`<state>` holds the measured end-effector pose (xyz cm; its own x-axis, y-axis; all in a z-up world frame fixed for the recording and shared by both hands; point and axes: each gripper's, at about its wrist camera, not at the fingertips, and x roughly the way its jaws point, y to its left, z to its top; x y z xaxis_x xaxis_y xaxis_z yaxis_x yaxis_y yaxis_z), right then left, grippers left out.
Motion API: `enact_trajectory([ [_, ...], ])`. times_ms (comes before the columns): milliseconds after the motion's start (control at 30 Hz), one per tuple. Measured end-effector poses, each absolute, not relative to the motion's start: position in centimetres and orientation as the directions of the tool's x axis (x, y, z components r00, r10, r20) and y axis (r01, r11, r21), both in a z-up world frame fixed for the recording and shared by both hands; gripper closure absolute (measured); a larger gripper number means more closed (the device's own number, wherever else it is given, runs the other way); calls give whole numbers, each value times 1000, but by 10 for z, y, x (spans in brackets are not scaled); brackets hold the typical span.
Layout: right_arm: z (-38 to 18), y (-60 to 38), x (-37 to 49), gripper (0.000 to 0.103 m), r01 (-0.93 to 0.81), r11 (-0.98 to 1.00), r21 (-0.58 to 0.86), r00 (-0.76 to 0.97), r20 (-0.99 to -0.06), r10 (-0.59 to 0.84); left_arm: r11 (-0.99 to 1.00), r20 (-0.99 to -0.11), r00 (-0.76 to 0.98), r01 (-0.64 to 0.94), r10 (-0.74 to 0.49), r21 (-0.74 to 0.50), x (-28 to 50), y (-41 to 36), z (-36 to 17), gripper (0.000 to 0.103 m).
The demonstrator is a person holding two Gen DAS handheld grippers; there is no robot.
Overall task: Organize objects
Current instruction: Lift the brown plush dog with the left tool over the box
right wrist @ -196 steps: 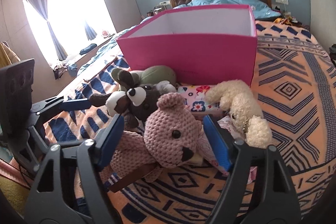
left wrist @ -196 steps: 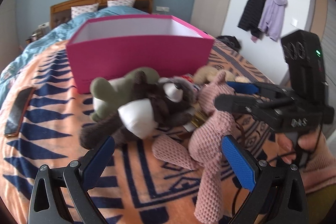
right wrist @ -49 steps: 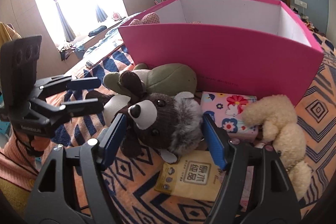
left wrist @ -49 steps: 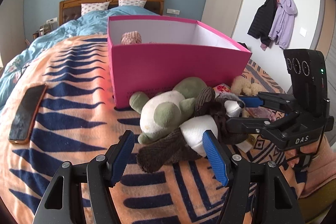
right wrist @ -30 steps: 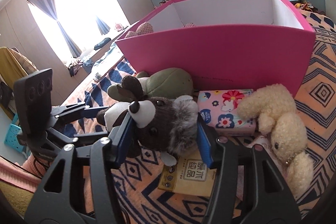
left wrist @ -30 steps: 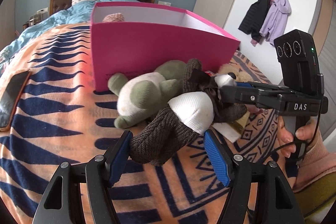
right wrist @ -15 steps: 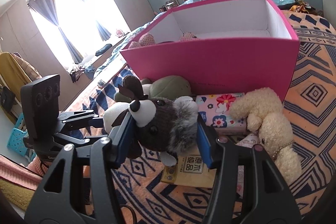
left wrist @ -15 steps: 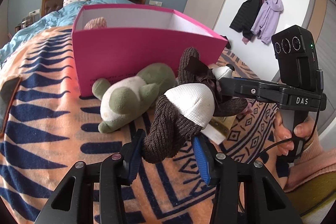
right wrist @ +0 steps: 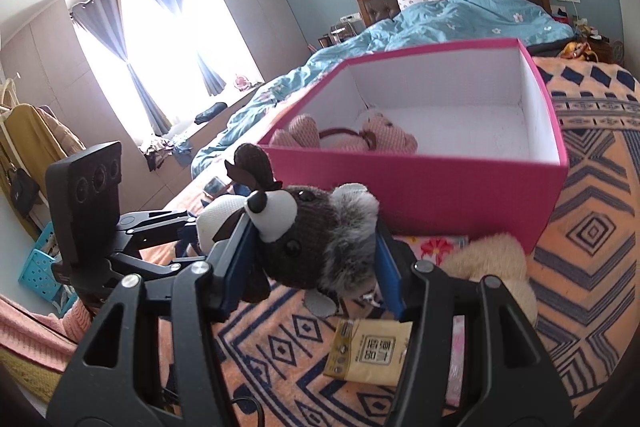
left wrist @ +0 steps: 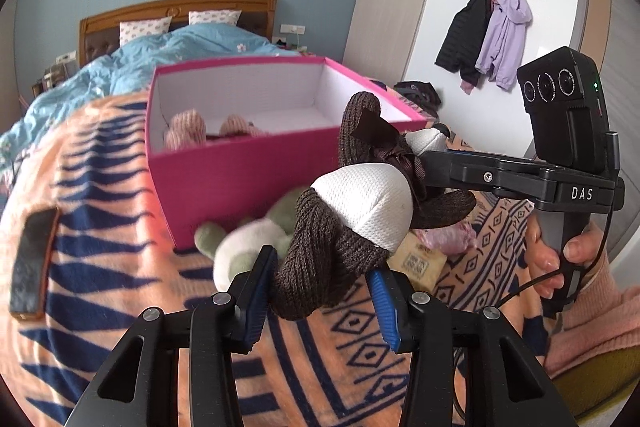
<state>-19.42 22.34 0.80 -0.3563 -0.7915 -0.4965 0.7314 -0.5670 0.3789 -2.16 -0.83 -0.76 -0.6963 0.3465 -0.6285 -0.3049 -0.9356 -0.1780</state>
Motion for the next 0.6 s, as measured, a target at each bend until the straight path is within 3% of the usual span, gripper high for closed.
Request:
enact_trajectory([
  [600, 58, 198, -239, 45, 767, -553, 326, -403, -426, -810, -965, -586, -774, -257, 238, -52, -77, -23, 46, 58],
])
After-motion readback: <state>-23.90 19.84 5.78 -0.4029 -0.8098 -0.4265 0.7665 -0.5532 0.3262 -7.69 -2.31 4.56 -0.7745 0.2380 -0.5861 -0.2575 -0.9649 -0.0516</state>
